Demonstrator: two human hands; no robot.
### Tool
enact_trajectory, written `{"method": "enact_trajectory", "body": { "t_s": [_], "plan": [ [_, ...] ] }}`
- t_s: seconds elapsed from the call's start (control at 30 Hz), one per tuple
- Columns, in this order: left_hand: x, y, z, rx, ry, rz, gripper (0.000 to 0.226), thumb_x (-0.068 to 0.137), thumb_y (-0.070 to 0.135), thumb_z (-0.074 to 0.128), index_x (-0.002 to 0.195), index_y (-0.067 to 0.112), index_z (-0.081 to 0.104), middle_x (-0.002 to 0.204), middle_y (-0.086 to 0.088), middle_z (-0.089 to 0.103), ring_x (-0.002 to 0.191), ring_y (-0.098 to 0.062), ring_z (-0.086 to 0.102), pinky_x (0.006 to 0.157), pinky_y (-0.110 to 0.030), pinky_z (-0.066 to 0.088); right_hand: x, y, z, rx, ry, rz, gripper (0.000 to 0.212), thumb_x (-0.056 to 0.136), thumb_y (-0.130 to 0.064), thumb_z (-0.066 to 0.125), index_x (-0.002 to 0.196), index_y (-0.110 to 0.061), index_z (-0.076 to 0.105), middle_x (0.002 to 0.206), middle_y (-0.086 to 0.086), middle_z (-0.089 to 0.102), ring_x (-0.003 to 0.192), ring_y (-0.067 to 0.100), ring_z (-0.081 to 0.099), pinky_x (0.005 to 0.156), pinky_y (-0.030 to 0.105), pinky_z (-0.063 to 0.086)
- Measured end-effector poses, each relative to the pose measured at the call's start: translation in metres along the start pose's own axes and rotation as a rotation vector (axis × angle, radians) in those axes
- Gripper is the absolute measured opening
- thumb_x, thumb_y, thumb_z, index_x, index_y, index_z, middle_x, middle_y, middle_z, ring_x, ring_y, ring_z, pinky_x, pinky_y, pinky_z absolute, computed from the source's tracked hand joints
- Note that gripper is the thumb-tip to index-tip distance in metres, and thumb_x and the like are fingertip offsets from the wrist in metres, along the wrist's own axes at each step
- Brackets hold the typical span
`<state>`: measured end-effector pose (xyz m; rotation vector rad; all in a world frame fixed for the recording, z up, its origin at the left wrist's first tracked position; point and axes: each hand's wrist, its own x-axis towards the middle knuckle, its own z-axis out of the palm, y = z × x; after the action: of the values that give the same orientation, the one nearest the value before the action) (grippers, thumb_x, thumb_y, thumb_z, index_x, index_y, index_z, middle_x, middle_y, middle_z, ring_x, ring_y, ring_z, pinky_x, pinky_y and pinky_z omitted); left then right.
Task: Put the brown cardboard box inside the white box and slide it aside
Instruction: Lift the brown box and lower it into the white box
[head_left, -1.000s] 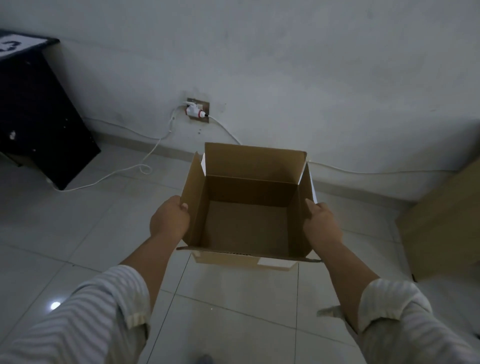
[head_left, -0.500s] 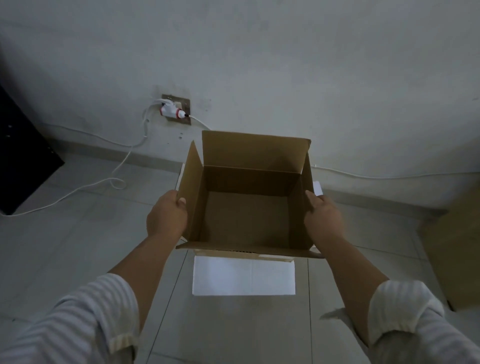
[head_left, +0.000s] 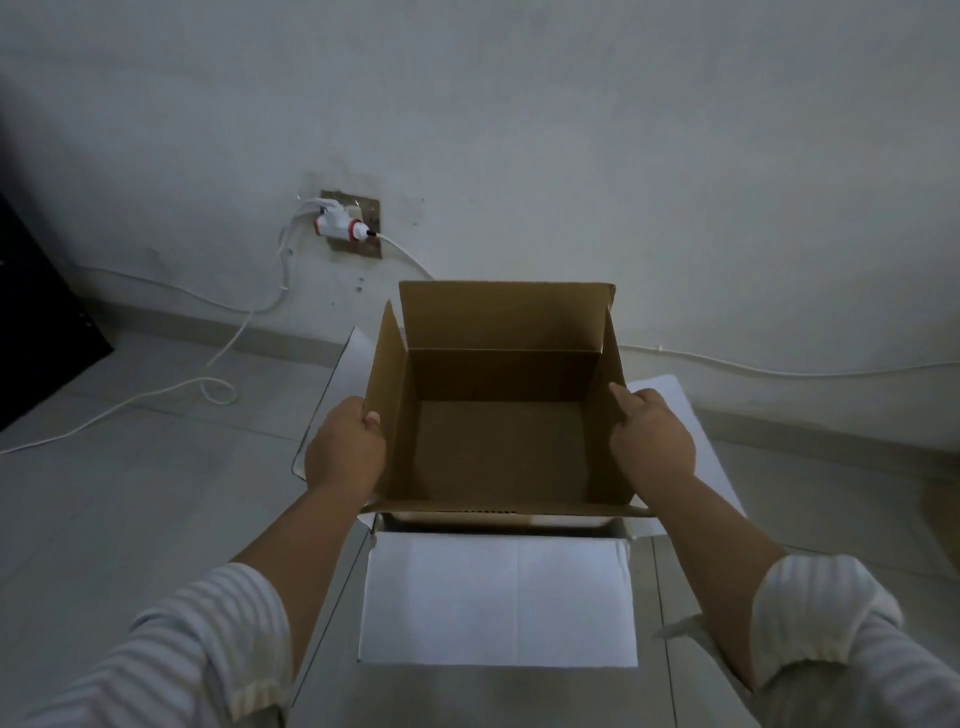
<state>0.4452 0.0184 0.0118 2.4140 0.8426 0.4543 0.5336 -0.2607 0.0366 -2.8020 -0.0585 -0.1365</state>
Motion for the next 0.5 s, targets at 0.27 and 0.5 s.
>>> {"method": "enact_trajectory", "body": {
  "t_s": [0.27, 0.5],
  "plan": [
    [-0.008, -0.051, 0.082, -0.018, -0.014, -0.049, 0.023, 0.1, 0.024, 0.038, 0.095, 0.01, 0.055, 0.086, -0.009, 0.058, 0.076, -0.023, 0.053, 0.067, -0.034, 0.042, -0.002, 0.032, 0.093, 0.047, 0.008, -0.027, 0.05, 0.091, -0.007, 0.046, 0.138, -0.022, 0.038, 0.131, 0.008, 0.052, 0.106, 0.029, 0.059, 0.088, 0.038, 0.052],
    [0.004, -0.064, 0.125, 0.001, -0.071, -0.046, 0.022, 0.1, 0.015, 0.036, 0.105, 0.007, 0.056, 0.1, -0.015, 0.062, 0.086, -0.031, 0.061, 0.072, -0.037, 0.046, 0.011, 0.047, 0.14, 0.077, -0.034, -0.014, 0.048, 0.092, -0.007, 0.045, 0.138, -0.019, 0.038, 0.134, 0.012, 0.051, 0.113, 0.032, 0.057, 0.097, 0.043, 0.05]
  ]
}}
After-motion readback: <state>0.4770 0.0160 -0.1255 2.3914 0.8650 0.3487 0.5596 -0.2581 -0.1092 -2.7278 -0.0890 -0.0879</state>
